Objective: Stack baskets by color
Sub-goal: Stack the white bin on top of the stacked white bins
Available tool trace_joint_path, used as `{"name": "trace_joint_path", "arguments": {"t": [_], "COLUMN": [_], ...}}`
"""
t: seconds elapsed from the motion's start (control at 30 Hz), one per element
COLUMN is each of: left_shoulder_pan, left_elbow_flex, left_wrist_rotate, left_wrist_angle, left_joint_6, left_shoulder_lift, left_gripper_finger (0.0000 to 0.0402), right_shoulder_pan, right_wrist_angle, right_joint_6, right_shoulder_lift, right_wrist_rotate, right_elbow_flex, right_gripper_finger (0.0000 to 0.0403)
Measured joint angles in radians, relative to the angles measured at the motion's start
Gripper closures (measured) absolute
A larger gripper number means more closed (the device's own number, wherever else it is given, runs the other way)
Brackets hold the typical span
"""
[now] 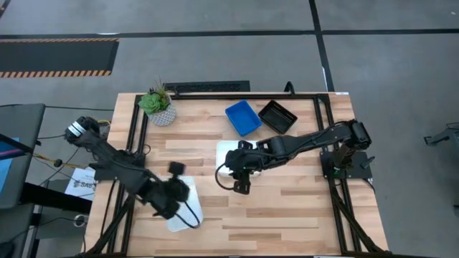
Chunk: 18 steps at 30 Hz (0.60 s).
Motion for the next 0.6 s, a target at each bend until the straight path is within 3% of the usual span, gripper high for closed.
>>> {"name": "trace_joint_path", "arguments": {"t": [0.17,0.33,0.4,0.5,0.6], "left_shoulder_pan": [-0.056,-0.120,-0.138,-0.157,-0.181], "left_elbow_flex": [0.091,0.033,-0.035,-0.141,-0.228], "left_wrist_rotate": [0.091,0.205,0.281,0.420,0.436], "left_wrist_angle": [-0.320,-0.581,-0.583,-0.480,-0.294], "left_joint_6": [-0.620,-1.098,-1.210,-1.262,-1.272], "left_shoulder_lift": [-0.071,-0.068,-0.067,-0.067,-0.067], "left_gripper_finger": [0.0402,0.0401,0.0401,0.0402,0.0401], "right_shoulder_pan": [-0.005,-0.003,0.002,0.009,0.014], "right_wrist_angle": [0.003,0.003,0.003,-0.001,0.000], "right_joint_6": [-0.003,-0.003,-0.003,-0.003,-0.002], "right_shoulder_lift": [-0.001,-0.001,-0.001,-0.001,-0.001], "right_wrist_rotate": [-0.001,-0.002,-0.002,-0.002,-0.003], "right_elbow_flex": [0.001,0.001,0.001,0.001,0.001], "right_gripper_finger": [0.0272,0.0272,0.0272,0.0272,0.0272]}}
